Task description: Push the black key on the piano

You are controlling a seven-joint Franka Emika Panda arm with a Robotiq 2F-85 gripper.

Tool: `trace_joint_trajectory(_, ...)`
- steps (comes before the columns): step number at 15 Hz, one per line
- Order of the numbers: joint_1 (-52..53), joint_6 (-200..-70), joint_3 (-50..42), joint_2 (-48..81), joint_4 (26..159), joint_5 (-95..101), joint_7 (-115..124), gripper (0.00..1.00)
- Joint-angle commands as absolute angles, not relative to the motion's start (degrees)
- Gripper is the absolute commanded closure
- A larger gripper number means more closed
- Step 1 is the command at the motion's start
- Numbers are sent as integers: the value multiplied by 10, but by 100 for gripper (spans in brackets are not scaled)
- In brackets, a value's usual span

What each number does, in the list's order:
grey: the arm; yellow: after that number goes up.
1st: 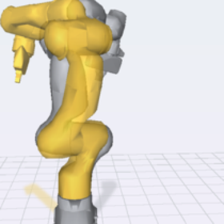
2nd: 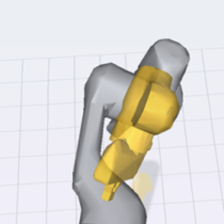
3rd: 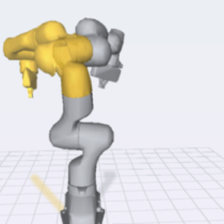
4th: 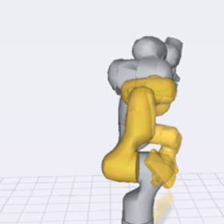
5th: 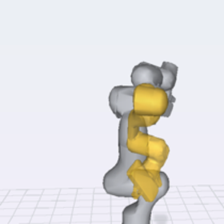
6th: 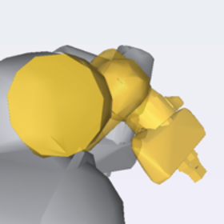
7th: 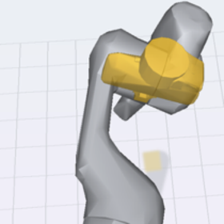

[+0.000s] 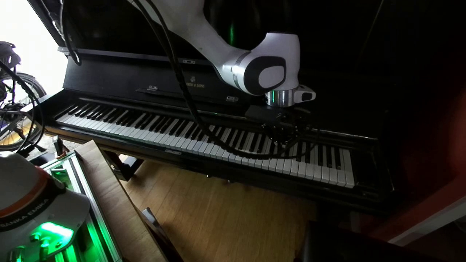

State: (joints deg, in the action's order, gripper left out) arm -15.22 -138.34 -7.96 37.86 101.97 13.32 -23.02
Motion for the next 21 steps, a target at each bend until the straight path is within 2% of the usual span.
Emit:
trace_joint_trajectory(1, -172, -1411, -67, 408, 994, 116, -238, 100)
trace_joint_trajectory(21, -187, -1424, -54, 462, 949, 83, -230, 100)
